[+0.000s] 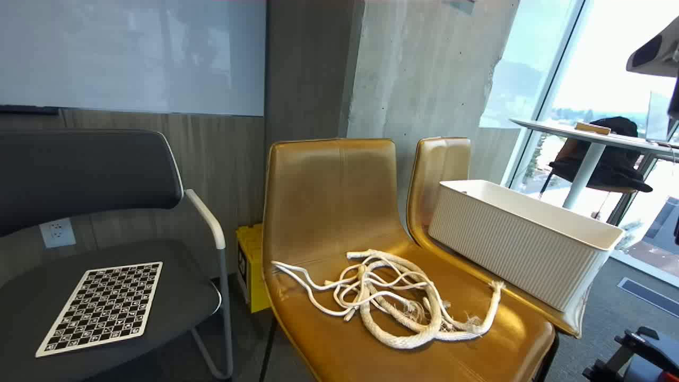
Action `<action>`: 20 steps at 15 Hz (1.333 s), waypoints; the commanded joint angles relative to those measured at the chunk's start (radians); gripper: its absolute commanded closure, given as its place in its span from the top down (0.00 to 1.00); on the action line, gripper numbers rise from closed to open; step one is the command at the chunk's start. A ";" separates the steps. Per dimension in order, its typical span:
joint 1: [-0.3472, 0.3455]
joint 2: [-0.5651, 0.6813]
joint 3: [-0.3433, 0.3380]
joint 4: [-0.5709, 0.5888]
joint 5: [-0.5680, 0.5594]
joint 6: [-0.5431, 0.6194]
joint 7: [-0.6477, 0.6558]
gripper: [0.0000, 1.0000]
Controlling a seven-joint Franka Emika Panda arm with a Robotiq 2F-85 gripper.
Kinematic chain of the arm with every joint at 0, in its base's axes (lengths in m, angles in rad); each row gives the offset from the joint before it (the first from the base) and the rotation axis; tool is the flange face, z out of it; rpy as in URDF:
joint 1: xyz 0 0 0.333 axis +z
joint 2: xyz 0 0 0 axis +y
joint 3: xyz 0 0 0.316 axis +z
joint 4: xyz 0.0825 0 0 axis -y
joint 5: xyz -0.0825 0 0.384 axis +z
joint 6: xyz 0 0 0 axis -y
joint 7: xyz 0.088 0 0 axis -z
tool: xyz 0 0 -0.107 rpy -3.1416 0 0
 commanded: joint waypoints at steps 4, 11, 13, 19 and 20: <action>-0.009 0.000 0.008 0.001 0.002 -0.002 -0.002 1.00; -0.005 0.020 0.035 0.007 -0.043 0.062 0.029 1.00; 0.001 0.056 0.067 0.021 -0.109 0.158 0.048 1.00; -0.020 0.309 0.098 0.081 -0.380 0.524 0.181 1.00; -0.022 0.371 0.086 0.110 -0.426 0.555 0.206 1.00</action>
